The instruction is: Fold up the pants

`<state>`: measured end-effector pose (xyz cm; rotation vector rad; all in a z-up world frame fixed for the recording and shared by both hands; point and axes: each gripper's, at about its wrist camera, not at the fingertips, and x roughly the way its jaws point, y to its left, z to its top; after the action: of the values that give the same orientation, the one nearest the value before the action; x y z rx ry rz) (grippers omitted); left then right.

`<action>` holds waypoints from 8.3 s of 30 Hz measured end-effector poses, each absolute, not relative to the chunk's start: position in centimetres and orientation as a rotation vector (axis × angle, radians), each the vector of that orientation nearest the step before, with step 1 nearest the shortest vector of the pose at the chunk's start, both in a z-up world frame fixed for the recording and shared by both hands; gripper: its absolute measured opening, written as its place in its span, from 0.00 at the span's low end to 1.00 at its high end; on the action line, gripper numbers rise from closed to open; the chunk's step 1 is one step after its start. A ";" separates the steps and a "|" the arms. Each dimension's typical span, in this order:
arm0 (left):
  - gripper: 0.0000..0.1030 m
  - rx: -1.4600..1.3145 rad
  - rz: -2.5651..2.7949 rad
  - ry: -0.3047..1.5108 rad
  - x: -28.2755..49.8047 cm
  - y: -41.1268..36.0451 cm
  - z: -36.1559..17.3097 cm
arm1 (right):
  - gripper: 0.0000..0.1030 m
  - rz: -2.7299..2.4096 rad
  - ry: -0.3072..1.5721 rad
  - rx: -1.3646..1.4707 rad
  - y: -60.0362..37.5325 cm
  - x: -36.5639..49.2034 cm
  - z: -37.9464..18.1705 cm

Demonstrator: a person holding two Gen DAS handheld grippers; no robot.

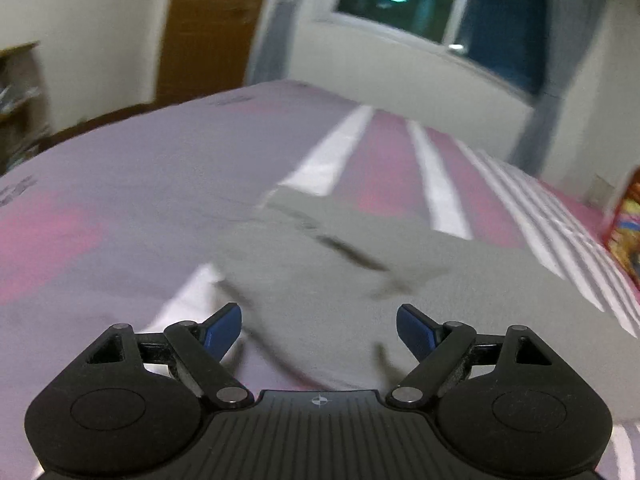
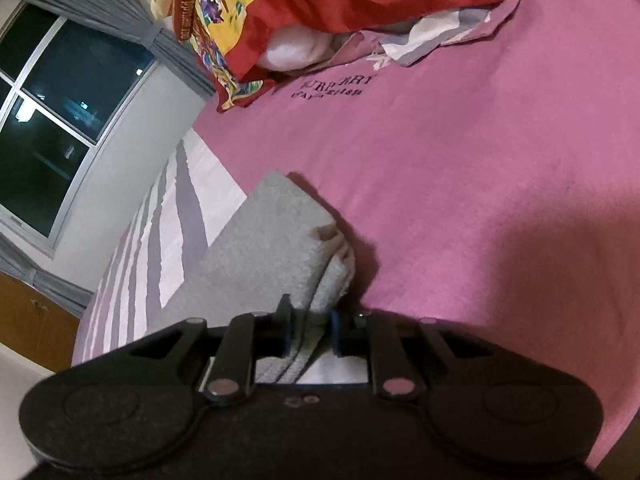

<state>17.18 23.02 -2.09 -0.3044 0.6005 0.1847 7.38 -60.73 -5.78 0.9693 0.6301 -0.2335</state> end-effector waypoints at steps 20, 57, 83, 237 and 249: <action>0.96 -0.333 0.124 0.689 17.5 26.6 -5.8 | 0.17 -0.370 0.627 0.878 -58.0 10.3 -2.6; 1.00 -0.300 0.046 0.601 15.1 27.0 -6.5 | 0.17 0.562 0.623 -0.226 -13.8 16.7 0.8; 1.00 -0.298 0.041 0.594 15.0 26.7 -6.4 | 0.18 0.604 0.598 -0.353 -12.2 15.1 -0.1; 0.29 -1.182 -0.111 0.333 19.1 30.2 -11.3 | 0.60 0.010 0.513 0.206 -35.8 10.0 0.5; 0.28 -0.946 -0.029 0.434 21.0 28.3 -7.2 | 0.60 -0.006 0.502 0.268 -36.9 9.9 0.4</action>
<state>20.96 28.26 -7.22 -0.9460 0.4345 -0.0289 9.91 -36.92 0.45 0.2684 0.5016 -0.0062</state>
